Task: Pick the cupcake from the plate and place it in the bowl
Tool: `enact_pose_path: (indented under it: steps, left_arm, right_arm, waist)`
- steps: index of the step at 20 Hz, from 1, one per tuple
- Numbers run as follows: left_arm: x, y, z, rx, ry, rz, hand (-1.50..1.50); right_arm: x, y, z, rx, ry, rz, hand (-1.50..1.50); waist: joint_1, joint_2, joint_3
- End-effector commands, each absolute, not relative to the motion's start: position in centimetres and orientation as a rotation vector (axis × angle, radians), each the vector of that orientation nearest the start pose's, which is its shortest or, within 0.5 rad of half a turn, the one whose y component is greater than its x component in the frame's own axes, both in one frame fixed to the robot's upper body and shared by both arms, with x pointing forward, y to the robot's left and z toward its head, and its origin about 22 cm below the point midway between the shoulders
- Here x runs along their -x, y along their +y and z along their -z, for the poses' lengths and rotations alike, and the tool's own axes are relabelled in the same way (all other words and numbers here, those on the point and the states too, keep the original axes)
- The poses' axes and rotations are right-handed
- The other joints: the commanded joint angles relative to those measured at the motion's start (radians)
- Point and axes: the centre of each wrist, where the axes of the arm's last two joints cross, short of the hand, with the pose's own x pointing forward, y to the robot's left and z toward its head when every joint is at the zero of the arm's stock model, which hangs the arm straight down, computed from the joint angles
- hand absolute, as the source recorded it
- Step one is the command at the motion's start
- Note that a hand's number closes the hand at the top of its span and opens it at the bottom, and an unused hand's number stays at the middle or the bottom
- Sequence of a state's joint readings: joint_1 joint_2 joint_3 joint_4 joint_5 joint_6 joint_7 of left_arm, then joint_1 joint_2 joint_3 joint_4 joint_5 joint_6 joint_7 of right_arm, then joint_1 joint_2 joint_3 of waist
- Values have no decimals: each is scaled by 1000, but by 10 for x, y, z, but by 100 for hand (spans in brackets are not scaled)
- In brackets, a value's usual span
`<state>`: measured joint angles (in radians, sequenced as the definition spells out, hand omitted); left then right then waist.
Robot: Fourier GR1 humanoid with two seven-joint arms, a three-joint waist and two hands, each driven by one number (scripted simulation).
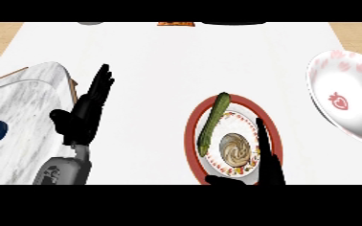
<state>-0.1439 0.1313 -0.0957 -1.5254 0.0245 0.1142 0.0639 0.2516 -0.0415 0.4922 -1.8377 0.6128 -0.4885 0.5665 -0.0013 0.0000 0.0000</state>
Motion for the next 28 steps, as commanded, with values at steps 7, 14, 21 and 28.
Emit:
enact_pose_path:
  steps: [7,14,21,28]
  left_arm:
    - [-272,212,-37,-72,-1579,94,0]
    - [-280,225,-34,-61,-1602,110,0]
    - [-271,209,-20,-74,-1582,106,0]
    - [-270,220,-27,-70,-1577,91,0]
  right_arm:
    - [-173,-140,13,565,-1170,-247,-150]
    - [-191,-144,6,568,-1220,-497,150]
    - [-186,-118,24,484,-1268,-464,150]
    - [-134,-179,-4,32,-1435,-968,150]
  waist:
    - [0,-1,0]
    - [3,0,0]
    - [1,0,0]
    - [-7,-15,4]
